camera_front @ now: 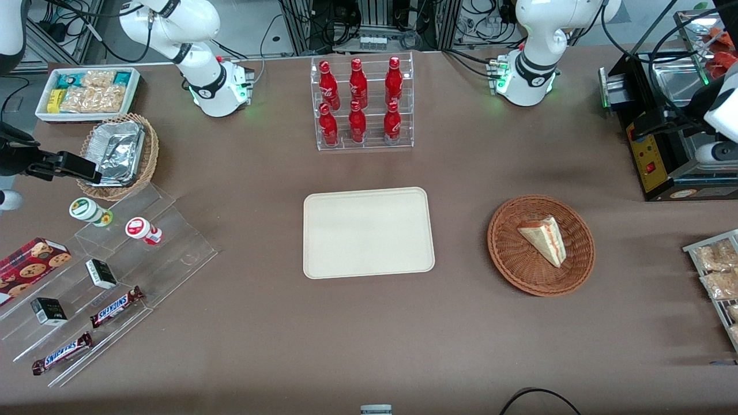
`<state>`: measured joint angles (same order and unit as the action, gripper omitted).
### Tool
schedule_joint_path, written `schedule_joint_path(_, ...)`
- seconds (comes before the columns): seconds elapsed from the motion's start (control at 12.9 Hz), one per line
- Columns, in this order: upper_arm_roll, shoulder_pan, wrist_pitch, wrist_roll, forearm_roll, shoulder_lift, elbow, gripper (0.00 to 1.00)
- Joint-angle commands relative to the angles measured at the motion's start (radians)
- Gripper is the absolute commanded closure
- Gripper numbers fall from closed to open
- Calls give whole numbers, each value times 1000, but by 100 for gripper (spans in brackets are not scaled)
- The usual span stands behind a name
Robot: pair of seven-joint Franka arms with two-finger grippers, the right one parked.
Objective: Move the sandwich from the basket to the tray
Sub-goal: 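Move the left gripper over the wrapped sandwich in the wicker basket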
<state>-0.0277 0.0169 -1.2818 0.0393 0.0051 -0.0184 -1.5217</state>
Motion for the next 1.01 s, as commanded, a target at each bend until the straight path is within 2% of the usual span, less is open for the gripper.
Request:
schedule_joint_path(0.0,3,3,7,-16,24,-8,8,0)
schedule_joint_path(0.31,2,-2,-45,-16,27,-8,-27,0)
schedule_joint_path(0.62,2,-2,-158,-16,30,-11,-155,0)
schedule_joint_path(0.93,14,18,-327,-13,33,-35,-345,0)
